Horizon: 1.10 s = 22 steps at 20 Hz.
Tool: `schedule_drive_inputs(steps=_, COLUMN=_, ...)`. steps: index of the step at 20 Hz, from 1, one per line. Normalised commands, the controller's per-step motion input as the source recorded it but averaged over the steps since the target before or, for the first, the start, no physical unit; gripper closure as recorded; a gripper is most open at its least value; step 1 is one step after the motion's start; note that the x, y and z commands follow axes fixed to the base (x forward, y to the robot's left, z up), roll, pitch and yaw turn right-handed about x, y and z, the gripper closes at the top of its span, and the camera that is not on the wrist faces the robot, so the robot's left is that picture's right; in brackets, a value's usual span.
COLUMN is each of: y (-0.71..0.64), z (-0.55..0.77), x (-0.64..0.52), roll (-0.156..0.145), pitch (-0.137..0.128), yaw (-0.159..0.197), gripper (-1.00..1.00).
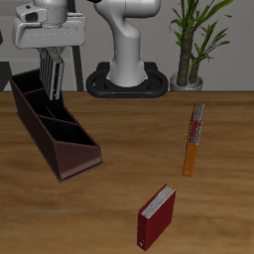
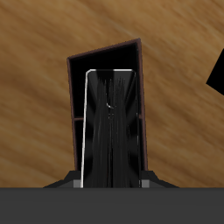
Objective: Place the striped book into the right desk caddy's back compartment
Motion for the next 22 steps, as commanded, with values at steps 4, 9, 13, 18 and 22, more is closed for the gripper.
schedule_drive_inputs(steps=4, y=0.0, z=-0.15, x=0.08, roll=0.007, pitch=0.03, yaw=0.003, gripper=1.0)
schedule_drive_inputs(steps=9, y=0.03, z=-0.07, x=0.0, roll=-0.004, pitch=0.008, yaw=-0.005, gripper=1.0)
schedule_drive_inputs(steps=13, y=-0.04, z=-0.1, x=0.06, roll=-0.015, pitch=0.008, yaw=0.001, gripper=1.0)
schedule_drive_inputs(steps=18, y=-0.12, z=-0.07, x=0.02, roll=-0.027, pitch=0.0, yaw=-0.001, gripper=1.0)
schedule_drive_inputs(steps=22, y=-0.06, z=-0.21, x=0.0, roll=-0.012, pitch=0.035, yaw=-0.006, gripper=1.0)
